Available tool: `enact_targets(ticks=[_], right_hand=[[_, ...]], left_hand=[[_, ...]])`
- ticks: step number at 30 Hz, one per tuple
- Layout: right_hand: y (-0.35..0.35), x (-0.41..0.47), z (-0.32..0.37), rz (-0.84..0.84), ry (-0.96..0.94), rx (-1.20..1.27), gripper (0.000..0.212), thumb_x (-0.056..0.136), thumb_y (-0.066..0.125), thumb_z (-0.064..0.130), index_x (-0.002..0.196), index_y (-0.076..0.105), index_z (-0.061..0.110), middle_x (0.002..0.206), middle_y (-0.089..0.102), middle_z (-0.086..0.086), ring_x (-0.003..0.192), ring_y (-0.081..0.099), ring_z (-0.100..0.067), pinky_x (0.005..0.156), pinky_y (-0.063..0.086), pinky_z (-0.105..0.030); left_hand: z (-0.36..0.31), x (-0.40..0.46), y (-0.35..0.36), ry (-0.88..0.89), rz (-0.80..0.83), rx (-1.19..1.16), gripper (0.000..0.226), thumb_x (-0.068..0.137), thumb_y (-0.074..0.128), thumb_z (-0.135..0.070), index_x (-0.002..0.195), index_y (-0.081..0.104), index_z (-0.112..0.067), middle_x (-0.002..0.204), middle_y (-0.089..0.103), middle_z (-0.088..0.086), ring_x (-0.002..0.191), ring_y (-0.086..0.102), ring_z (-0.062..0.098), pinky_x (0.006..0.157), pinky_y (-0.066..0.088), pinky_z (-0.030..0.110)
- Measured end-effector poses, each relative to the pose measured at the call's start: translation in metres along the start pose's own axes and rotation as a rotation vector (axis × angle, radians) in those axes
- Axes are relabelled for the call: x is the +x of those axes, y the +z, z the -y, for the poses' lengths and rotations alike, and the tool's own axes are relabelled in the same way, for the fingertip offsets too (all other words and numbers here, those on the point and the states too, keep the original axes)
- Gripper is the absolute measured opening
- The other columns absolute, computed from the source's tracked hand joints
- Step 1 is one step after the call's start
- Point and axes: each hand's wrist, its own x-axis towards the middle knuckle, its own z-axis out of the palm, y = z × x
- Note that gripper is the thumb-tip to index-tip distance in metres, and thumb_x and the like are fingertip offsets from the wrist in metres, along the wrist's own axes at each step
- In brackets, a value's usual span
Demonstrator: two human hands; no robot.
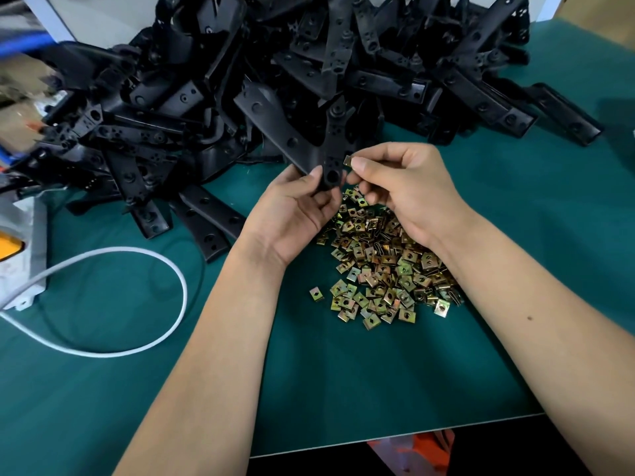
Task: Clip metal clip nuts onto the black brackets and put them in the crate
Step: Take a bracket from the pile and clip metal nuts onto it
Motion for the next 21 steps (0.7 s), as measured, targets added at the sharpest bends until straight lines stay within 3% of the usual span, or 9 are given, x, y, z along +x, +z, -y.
enact_targets(ticks=[11, 21], right_hand=[[0.0000, -0.0007, 0.0012, 0.055, 0.077, -0.020, 0.009, 0.097, 0.068, 0.004, 0.092, 0.075, 0.004, 0.072, 0.072, -0.004, 0.062, 0.060, -0.010, 0.054, 0.049, -0.019], [0.0000, -0.0016, 0.0039, 0.061, 0.107, 0.082, 0.010, 0.099, 0.065, 0.005, 0.096, 0.074, 0.002, 0.073, 0.069, -0.005, 0.063, 0.058, -0.009, 0.054, 0.046, -0.018]], left_hand=[[0.0005, 0.0028, -0.0022, 0.028, 0.031, 0.087, 0.022, 0.099, 0.052, 0.001, 0.117, 0.059, -0.009, 0.109, 0.071, 0.014, 0.099, 0.066, 0.027, 0.080, 0.056, 0.028], [0.0006, 0.0023, -0.0010, 0.051, 0.022, 0.030, 0.018, 0.099, 0.050, 0.001, 0.112, 0.060, -0.008, 0.098, 0.072, 0.011, 0.088, 0.070, 0.019, 0.075, 0.057, 0.028]])
